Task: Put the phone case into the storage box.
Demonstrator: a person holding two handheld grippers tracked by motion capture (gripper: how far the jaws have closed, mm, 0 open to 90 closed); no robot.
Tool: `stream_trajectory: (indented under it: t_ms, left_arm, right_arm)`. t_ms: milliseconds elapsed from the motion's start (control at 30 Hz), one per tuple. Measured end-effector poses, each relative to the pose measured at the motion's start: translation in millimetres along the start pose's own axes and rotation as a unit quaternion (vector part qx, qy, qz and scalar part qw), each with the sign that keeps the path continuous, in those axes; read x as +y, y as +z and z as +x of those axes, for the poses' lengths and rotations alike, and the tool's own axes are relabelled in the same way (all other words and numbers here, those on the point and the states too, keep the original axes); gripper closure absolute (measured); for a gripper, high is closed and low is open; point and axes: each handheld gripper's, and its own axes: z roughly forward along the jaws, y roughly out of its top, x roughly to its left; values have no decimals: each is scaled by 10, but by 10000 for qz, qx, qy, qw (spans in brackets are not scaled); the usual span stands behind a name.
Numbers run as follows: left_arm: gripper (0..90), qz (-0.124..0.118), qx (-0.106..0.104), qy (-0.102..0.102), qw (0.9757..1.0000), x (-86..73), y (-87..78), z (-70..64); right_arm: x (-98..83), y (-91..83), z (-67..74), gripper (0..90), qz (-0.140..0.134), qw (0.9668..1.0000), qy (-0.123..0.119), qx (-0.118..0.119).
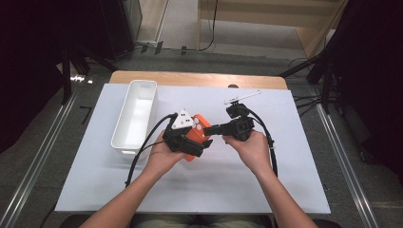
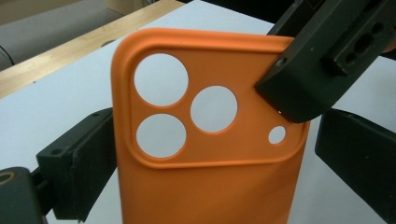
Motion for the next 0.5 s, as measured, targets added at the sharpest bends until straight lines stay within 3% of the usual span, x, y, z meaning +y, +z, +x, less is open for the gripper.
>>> stream_trajectory:
  t_ms: [167,500]
  left_arm:
    - [14,77,97,15,9999,-16,42,-17]
    - [71,-82,257,92,9996,-20,13,-28]
  right_arm:
    - [-1,4,13,747,10,10000,-1,22]
    - [-5,23,16,747,7,10000,43,18]
